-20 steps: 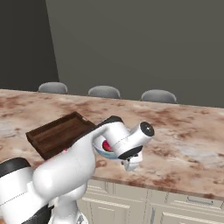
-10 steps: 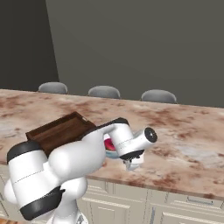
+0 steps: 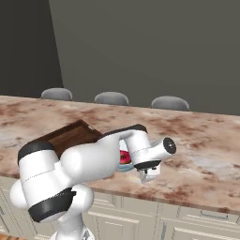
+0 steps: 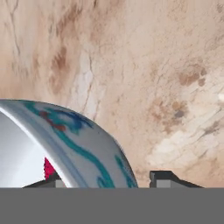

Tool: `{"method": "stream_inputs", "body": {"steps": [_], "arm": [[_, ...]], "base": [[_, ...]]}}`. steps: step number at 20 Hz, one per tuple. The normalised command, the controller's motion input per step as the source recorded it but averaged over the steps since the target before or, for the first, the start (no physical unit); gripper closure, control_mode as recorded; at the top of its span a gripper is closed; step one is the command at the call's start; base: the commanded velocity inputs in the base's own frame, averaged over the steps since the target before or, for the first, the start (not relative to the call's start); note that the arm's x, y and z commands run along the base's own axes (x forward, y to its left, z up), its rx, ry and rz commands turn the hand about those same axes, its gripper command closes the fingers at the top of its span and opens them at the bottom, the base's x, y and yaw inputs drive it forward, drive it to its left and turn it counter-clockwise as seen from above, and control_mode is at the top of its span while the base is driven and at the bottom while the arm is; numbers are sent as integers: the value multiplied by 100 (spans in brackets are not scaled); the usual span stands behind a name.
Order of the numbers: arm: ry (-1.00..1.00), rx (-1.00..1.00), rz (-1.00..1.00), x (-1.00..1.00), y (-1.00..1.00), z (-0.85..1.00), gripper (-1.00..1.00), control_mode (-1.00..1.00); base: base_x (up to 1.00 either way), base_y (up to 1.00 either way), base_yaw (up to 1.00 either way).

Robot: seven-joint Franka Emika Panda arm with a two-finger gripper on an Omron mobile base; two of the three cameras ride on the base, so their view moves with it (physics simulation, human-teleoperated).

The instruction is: Place the bowl with donut and the cupcake onto the tray.

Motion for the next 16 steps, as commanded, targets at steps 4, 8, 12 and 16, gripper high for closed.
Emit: {"method": "stream_inputs", "body": {"steps": [4,8,12,16], "arm": [[0,0,0,-6,6,0,100,-100],[0,-6,3,-15,36,0,100,-100],[1,-11,5,-13,27,25,100,-100],[0,-11,7,-13,18,58,100,-100]], "base": [[0,0,0],[0,0,0],[0,0,0],[0,0,0]]}}
